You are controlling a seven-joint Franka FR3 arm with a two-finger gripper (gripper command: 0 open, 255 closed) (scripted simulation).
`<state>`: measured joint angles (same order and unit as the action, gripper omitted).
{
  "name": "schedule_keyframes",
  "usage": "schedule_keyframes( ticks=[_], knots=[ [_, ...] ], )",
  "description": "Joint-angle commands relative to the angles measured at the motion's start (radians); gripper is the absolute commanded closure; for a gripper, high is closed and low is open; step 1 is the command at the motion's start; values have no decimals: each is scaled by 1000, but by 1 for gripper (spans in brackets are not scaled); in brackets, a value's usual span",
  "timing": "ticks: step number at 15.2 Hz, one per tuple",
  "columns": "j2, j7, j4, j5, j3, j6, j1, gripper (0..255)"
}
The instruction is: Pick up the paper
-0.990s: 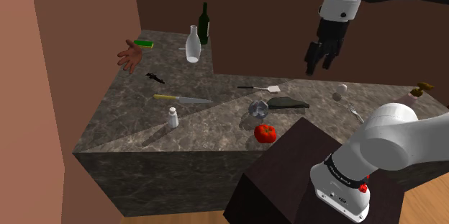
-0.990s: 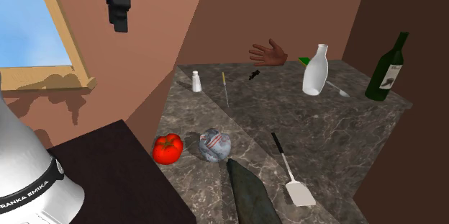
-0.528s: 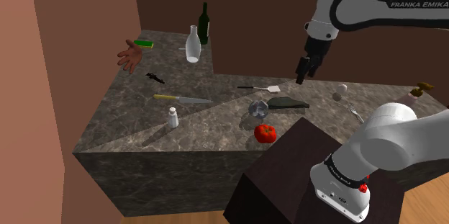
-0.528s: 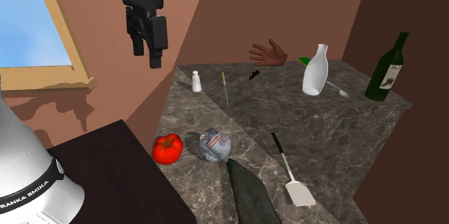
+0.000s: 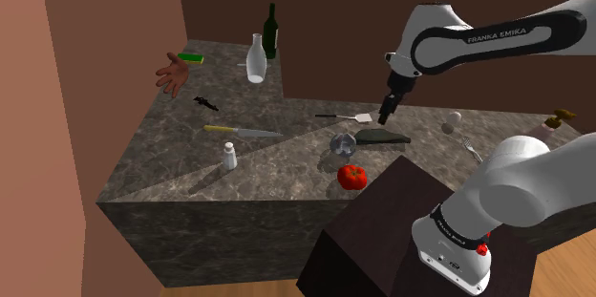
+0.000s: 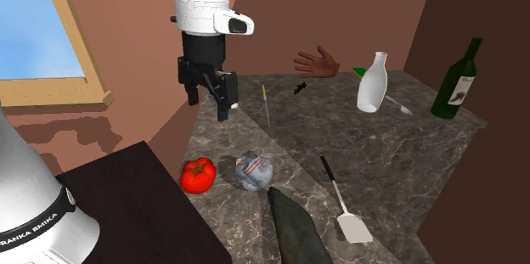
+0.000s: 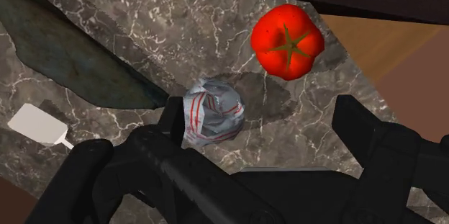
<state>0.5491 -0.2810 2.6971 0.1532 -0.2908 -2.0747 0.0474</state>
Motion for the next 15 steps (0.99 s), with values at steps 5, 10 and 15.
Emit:
schedule_keyframes(
  ticks=[5, 10, 15],
  knots=[
    [-253, -215, -25, -41, -107, -281, 67, 0],
    [-491, -474, -88, -213, -176, -476, 144, 0],
    [-656, -685, -144, -410, -156, -574, 153, 0]
  ],
)
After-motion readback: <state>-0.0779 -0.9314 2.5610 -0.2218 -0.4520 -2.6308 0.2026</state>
